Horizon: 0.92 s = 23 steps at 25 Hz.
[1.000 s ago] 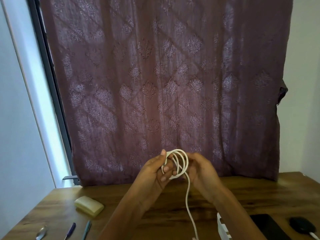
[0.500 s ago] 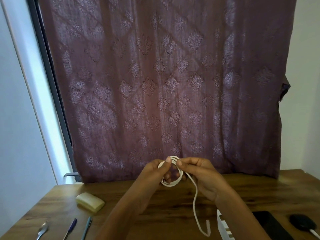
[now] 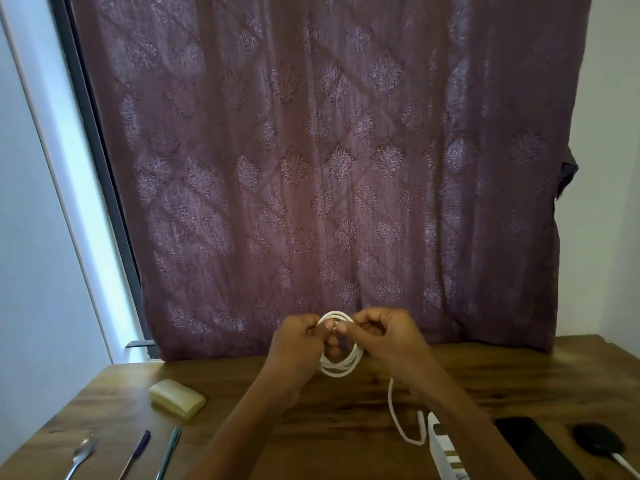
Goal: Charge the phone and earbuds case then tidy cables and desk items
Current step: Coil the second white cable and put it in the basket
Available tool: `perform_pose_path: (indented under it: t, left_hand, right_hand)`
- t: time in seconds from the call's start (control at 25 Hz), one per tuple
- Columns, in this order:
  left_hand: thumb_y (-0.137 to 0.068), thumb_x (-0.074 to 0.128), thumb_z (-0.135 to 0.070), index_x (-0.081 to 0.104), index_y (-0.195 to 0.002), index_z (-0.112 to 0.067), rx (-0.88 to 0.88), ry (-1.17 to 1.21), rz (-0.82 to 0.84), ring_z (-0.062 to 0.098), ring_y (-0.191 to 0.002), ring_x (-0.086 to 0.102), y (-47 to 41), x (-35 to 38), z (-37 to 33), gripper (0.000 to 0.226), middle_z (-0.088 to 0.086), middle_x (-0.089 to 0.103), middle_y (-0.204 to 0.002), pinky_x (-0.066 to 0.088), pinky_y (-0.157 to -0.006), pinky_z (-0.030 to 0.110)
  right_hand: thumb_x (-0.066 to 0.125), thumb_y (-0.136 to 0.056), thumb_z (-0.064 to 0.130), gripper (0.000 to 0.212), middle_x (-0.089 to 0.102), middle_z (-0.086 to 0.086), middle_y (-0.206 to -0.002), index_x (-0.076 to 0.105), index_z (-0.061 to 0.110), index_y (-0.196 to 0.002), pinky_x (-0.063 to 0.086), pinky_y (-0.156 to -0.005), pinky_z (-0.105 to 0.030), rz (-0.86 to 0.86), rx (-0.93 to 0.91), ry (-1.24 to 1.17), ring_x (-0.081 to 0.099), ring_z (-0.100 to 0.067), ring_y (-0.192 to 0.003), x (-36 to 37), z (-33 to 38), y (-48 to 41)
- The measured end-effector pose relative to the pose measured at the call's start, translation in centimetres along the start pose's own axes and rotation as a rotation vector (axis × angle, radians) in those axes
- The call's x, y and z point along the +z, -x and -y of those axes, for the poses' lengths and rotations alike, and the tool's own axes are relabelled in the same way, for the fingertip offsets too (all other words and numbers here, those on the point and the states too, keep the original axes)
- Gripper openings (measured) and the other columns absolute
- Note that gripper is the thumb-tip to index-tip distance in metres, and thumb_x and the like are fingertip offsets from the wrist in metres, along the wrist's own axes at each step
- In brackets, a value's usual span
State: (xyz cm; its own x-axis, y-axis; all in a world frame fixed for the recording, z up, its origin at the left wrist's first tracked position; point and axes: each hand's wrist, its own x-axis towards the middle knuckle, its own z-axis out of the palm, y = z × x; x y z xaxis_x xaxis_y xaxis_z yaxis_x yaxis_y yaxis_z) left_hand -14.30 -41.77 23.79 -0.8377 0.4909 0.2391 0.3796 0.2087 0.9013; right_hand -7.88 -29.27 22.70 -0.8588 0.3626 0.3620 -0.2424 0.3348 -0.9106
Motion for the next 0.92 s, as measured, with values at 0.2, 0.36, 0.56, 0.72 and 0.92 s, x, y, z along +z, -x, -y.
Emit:
perform_pose_path:
  t: [0.2,0.36,0.56,0.72,0.92]
  left_hand:
    - [-0.092,0.050,-0.014,0.059,-0.065,-0.012,0.005,0.028,0.042,0.006,-0.053,0.057,0.2,0.5,-0.1,0.029,-0.005,0.061,-0.054,0.048,-0.055,0.018]
    - [-0.092,0.049,-0.017,0.063,-0.073,-0.010,-0.111,0.266,0.269,0.009,-0.061,0.063,0.5,0.0,-0.1,0.025,-0.004,0.067,-0.058,0.051,-0.070,0.028]
    - [-0.093,0.047,-0.015,0.066,-0.082,-0.010,-0.069,0.178,0.282,0.012,-0.071,0.066,-0.1,-0.1,0.3,0.022,-0.001,0.071,-0.071,0.054,-0.073,0.028]
    - [-0.094,0.044,-0.012,0.066,-0.078,-0.013,-0.069,0.220,0.301,0.009,-0.066,0.063,0.4,-0.1,0.1,0.027,-0.005,0.069,-0.065,0.051,-0.070,0.026]
    - [-0.093,0.047,-0.013,0.064,-0.079,-0.004,-0.130,0.370,0.118,0.015,-0.063,0.059,0.1,0.7,-0.1,0.025,0.005,0.063,-0.066,0.051,-0.071,0.031]
  right_hand:
    - [0.069,-0.078,0.014,0.003,0.060,0.005,-0.074,0.070,0.017,-0.077,0.046,-0.059,-0.012,-0.051,-0.073,0.266,0.057,-0.005,-0.065,-0.7,-0.2,0.5]
    - [0.067,-0.080,0.011,0.005,0.071,-0.008,-0.074,0.071,0.014,-0.078,0.055,-0.073,-0.036,-0.007,-0.008,0.195,0.068,-0.022,-0.074,-1.3,-0.2,0.5]
    - [0.058,-0.086,0.002,0.013,0.070,-0.021,-0.086,0.063,0.000,-0.097,0.055,-0.076,-0.045,0.013,0.145,-0.140,0.068,-0.033,-0.078,-1.0,-0.5,0.5]
    - [0.052,-0.086,0.000,0.027,0.066,-0.016,-0.083,0.051,-0.006,-0.113,0.056,-0.066,-0.034,0.129,0.385,-0.640,0.066,-0.022,-0.068,-1.2,-0.7,0.0]
    - [0.065,-0.081,0.007,0.010,0.069,-0.010,-0.090,0.063,0.010,-0.091,0.054,-0.073,-0.028,-0.115,0.065,-0.248,0.066,-0.019,-0.081,-0.3,-1.1,0.1]
